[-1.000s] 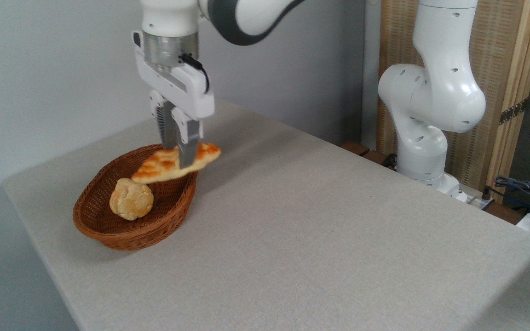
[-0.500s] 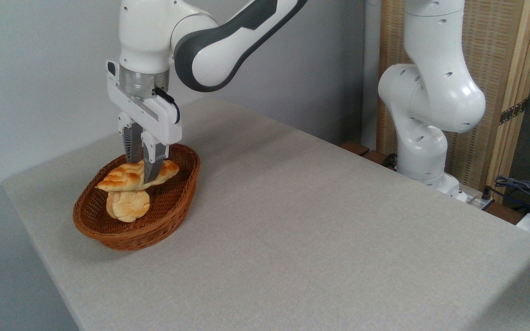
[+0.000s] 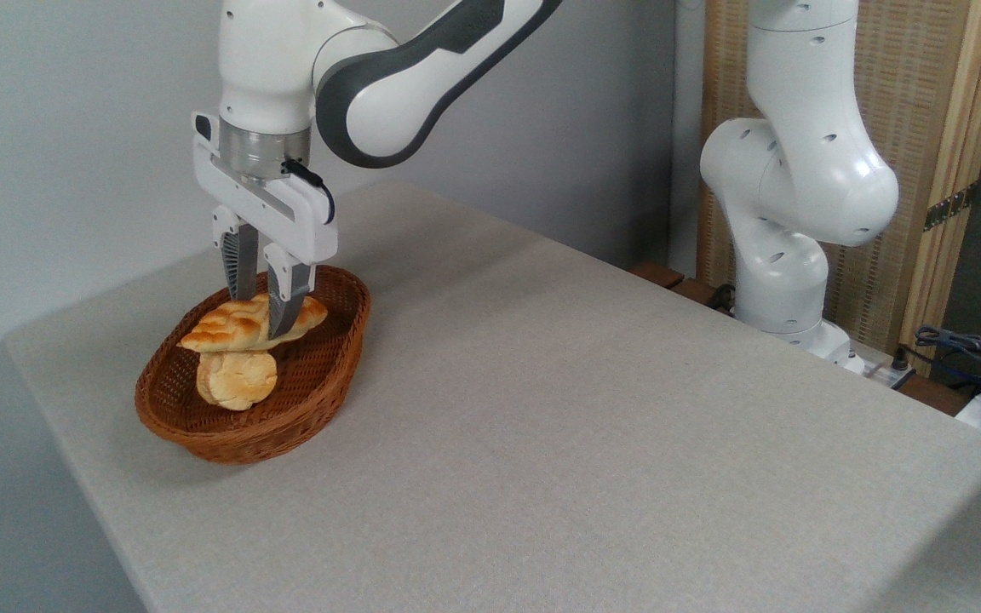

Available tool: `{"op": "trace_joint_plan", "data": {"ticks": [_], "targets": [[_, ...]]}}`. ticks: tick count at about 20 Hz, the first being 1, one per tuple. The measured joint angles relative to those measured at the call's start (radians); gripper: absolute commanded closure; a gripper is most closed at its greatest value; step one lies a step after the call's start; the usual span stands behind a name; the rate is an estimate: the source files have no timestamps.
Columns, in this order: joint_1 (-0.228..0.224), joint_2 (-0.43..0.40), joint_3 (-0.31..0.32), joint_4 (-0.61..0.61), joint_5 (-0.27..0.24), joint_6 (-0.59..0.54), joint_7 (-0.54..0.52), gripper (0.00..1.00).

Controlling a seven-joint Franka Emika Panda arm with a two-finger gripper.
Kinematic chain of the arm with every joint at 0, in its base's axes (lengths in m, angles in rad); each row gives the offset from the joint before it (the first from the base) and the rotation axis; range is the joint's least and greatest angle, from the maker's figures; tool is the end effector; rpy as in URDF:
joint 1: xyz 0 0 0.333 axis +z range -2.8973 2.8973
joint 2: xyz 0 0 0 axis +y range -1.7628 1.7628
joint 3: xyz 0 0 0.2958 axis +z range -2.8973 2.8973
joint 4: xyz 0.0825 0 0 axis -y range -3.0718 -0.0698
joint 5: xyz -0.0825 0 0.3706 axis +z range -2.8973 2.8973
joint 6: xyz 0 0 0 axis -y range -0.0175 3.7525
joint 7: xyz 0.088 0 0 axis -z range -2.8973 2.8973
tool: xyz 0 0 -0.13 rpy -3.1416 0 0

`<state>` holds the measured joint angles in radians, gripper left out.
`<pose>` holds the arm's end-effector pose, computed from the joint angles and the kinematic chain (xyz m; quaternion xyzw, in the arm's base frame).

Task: Put bread into the basket
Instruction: 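Lower the roll into the basket beside the bun and open the gripper, then raise the open gripper up away from the basket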

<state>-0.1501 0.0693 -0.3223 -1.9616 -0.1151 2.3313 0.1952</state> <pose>0.5282 -0.2712 0.4360 0.9432 -0.2902 0.1413 0.0782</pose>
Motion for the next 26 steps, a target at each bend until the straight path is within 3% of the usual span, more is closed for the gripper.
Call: {"op": "trace_joint_plan", "data": {"ticks": [6, 14, 17, 19, 22, 26], "targets": [[-0.001, -0.001, 0.000, 0.013, 0.000, 0.001, -0.129, 0.00], [-0.001, -0.009, 0.003, 0.032, 0.003, 0.001, -0.137, 0.00], [0.003, -0.029, 0.034, 0.058, 0.003, -0.009, -0.138, 0.00], [0.007, -0.047, 0.077, 0.096, 0.003, -0.075, -0.138, 0.00], [0.011, -0.062, 0.121, 0.138, 0.011, -0.193, -0.082, 0.00], [0.013, -0.056, 0.186, 0.140, 0.035, -0.286, 0.090, 0.00]]}}
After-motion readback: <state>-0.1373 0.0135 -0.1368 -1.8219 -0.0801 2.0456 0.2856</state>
